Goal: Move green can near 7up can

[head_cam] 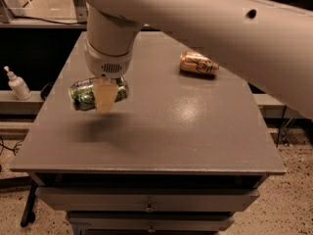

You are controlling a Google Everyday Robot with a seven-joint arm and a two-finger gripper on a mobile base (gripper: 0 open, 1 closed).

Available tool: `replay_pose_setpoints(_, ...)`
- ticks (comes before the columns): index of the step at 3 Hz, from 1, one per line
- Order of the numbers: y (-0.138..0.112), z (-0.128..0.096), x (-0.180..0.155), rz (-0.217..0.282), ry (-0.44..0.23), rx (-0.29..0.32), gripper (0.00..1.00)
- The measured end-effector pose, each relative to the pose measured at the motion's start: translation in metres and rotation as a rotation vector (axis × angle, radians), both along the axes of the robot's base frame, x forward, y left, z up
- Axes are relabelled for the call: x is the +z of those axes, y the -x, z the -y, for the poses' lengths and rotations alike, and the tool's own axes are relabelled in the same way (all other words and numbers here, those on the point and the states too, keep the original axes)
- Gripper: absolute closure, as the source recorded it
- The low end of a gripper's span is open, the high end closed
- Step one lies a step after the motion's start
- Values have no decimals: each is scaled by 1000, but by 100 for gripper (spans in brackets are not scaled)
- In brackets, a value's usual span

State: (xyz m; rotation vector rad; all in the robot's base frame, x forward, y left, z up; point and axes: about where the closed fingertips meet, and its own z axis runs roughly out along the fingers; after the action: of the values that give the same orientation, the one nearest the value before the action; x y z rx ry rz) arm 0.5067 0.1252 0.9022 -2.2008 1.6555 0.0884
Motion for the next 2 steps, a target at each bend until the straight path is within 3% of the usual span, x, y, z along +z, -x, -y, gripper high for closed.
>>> replay_pose_setpoints(1, -32, 21, 24, 101, 18, 24, 100)
replay_pose_setpoints(2, -75, 42, 53, 202, 34, 84, 100)
